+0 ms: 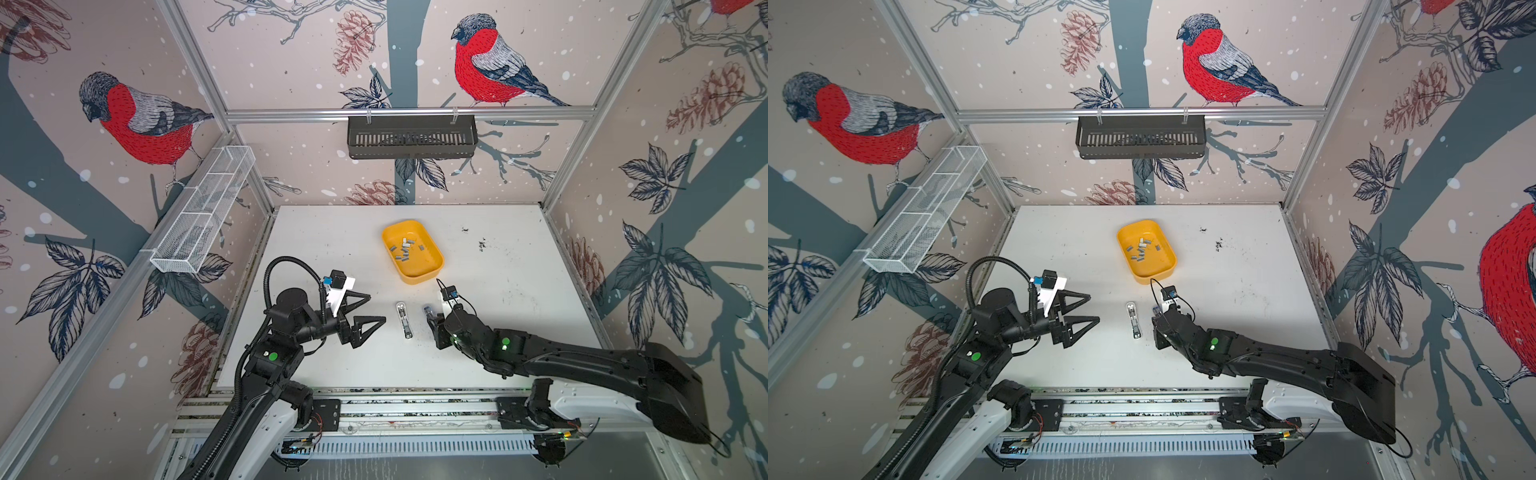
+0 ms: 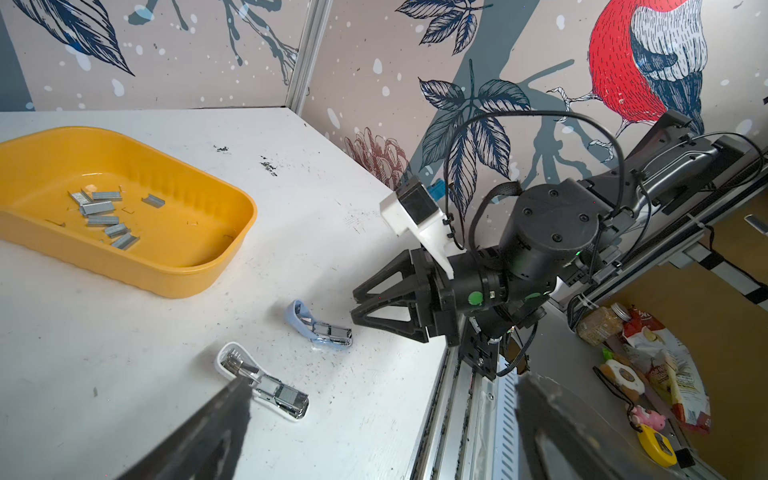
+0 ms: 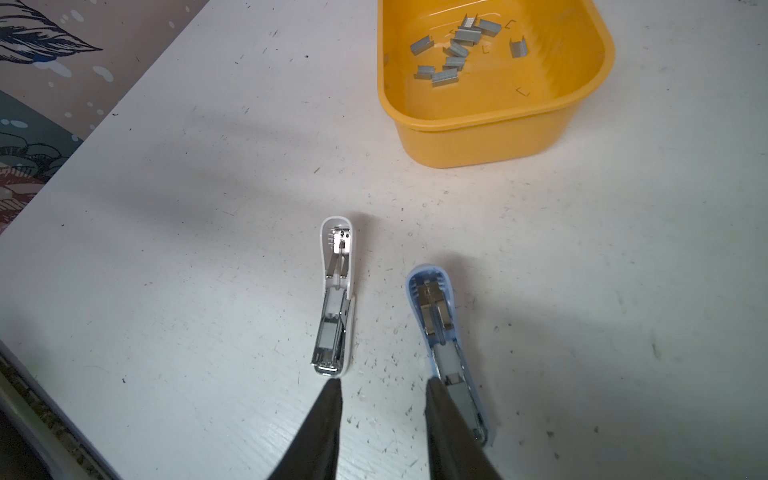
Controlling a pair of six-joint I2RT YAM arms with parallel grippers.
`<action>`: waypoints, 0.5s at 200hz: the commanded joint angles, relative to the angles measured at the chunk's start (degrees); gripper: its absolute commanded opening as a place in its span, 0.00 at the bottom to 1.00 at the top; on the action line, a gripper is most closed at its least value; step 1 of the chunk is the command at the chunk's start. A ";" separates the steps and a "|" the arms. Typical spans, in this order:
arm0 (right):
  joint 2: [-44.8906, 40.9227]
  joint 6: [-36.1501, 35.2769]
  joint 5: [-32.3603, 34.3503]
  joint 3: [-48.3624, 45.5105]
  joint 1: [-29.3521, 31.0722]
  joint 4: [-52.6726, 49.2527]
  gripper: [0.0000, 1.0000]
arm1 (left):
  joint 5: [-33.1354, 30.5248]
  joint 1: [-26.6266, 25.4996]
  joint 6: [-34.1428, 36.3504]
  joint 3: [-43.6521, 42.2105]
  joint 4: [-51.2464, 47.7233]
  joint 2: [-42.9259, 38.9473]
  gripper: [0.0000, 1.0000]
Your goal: Load the staples into the stapler
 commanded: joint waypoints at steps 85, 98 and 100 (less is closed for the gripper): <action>-3.22 1.76 -13.15 -9.08 -7.95 -0.45 0.39 | -23.89 -14.41 -9.37 -0.65 14.87 15.03 0.99; -2.17 1.06 -14.21 -9.12 -8.52 0.49 0.38 | -24.87 -15.97 -9.68 0.02 16.86 18.49 0.99; -1.97 0.94 -14.29 -9.10 -8.53 0.54 0.38 | -25.09 -16.17 -9.73 0.23 17.05 19.02 0.99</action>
